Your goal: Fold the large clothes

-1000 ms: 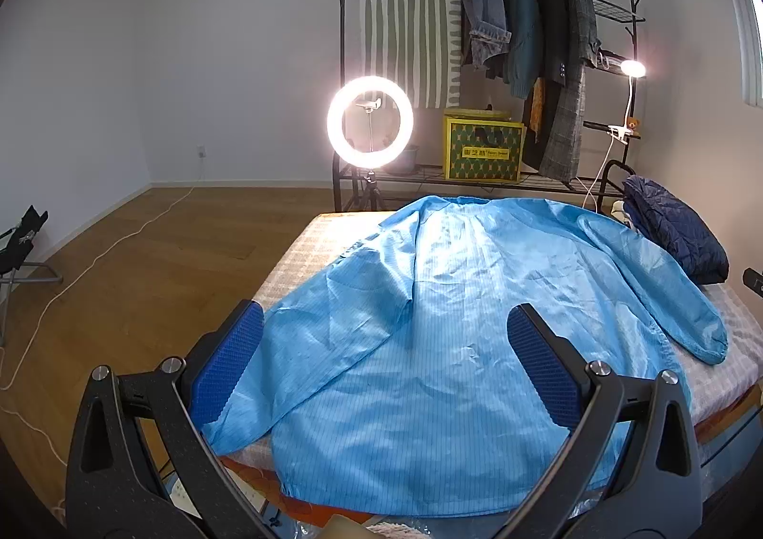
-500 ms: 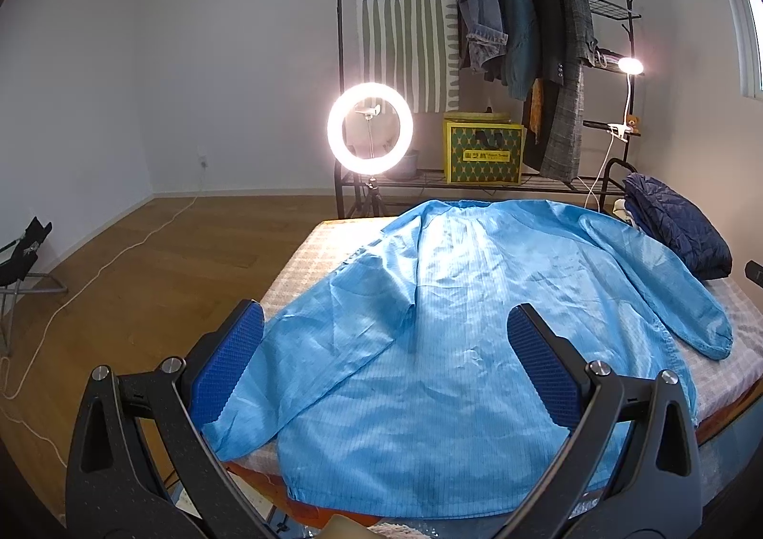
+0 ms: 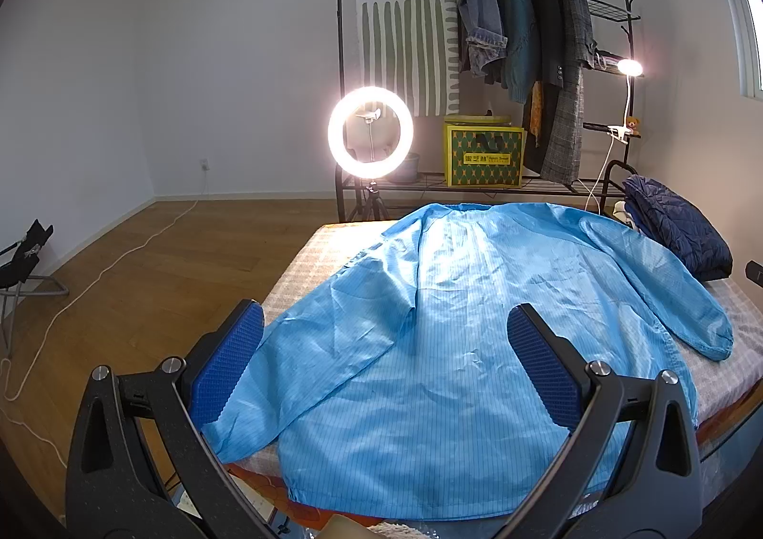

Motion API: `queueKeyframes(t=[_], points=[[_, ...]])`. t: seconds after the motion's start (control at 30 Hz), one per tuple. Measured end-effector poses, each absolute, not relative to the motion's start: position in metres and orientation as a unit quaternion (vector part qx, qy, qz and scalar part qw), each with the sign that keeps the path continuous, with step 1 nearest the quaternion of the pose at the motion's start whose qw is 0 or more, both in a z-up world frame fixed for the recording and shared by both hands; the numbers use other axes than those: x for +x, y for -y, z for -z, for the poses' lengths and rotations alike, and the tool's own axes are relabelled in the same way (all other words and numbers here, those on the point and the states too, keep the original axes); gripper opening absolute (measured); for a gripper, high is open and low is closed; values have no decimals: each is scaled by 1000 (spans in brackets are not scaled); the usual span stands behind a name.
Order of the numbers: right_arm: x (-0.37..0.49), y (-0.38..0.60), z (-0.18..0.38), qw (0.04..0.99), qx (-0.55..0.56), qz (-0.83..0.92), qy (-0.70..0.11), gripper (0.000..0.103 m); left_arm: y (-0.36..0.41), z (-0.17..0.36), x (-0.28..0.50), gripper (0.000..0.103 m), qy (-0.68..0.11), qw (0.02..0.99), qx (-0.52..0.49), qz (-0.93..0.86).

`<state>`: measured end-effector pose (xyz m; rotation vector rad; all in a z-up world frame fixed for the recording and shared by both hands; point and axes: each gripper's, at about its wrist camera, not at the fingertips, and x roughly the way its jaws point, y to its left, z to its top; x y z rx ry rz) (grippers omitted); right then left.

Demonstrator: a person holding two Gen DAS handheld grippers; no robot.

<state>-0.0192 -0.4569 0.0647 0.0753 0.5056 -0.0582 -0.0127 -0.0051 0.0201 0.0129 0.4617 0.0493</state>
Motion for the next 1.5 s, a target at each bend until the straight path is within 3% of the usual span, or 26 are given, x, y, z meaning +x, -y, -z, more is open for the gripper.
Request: queueKeyframes(t=[1.5], points=[[-8, 437, -67, 968, 31, 11, -250, 103, -17, -17, -9, 103, -231, 972, 7, -34]])
